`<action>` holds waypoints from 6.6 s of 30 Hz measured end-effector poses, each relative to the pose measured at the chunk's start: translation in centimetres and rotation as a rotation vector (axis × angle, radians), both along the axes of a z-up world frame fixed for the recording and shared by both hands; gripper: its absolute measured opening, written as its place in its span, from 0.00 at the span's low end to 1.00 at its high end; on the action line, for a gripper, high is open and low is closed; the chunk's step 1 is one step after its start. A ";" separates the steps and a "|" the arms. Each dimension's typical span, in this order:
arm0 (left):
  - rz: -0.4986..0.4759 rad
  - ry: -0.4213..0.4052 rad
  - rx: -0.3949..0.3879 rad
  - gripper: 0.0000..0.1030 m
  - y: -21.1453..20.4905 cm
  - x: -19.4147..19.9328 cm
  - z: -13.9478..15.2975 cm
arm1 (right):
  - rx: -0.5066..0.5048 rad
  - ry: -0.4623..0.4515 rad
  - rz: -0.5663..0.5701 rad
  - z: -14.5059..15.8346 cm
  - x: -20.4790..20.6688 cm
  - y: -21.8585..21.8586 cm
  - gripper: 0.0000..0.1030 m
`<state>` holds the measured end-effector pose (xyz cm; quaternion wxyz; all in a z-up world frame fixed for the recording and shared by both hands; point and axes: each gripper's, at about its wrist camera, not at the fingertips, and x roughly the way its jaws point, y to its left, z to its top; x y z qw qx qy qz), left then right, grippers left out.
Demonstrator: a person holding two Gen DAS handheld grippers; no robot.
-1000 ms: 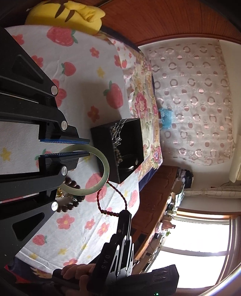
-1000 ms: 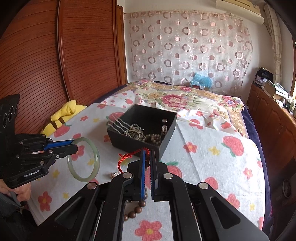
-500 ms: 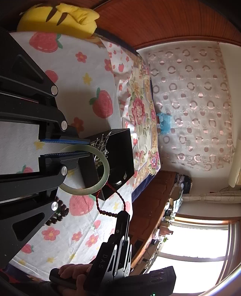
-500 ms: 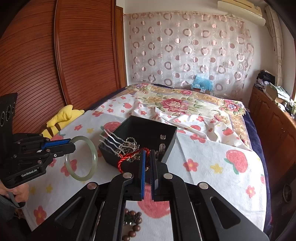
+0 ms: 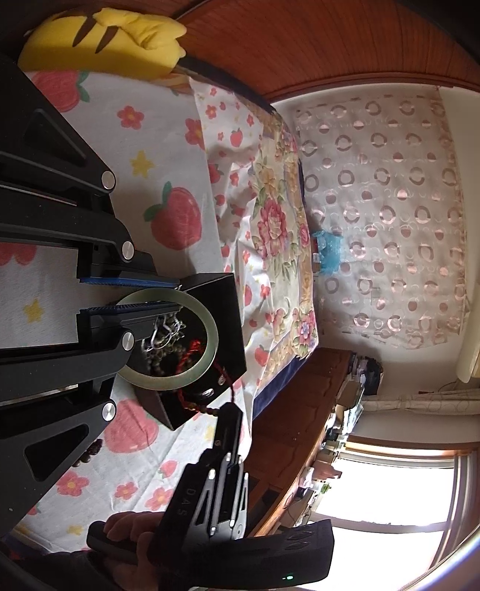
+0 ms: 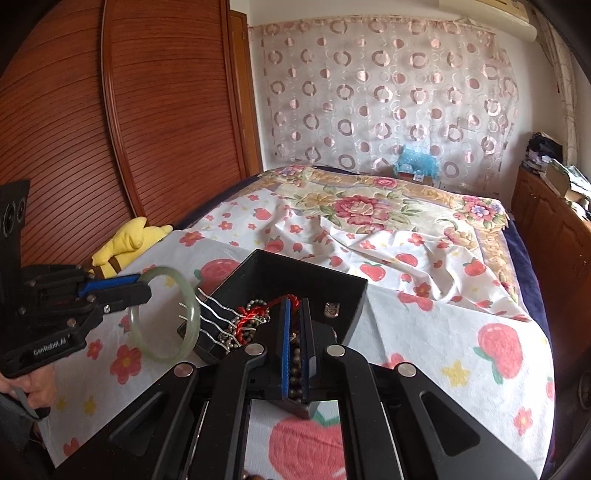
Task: Organize jewelry
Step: 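Open both grippers to drop the bracelet and bangle into the box, then grasp the brown wooden bead bracelet with the right gripper while the left grasps the flower charm, then carry both items over the black box and open both grippers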
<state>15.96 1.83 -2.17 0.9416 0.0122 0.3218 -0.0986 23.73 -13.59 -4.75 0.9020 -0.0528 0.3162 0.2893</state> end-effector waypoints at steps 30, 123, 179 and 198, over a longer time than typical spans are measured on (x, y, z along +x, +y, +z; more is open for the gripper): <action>-0.084 0.063 0.053 0.08 -4.2 7.2 -1.6 | -0.021 0.024 -0.034 -2.1 -0.2 -4.1 0.23; -0.164 0.125 0.045 0.14 -4.3 -3.3 -5.4 | -0.116 0.124 0.012 -5.6 -9.1 -3.6 0.16; -0.063 0.043 -0.006 0.14 -1.2 3.4 -0.5 | -0.001 -0.036 0.067 4.6 0.6 -0.4 0.17; -0.085 0.036 0.006 0.14 -3.4 8.6 0.2 | -0.027 0.015 -0.055 1.0 0.0 -5.7 0.17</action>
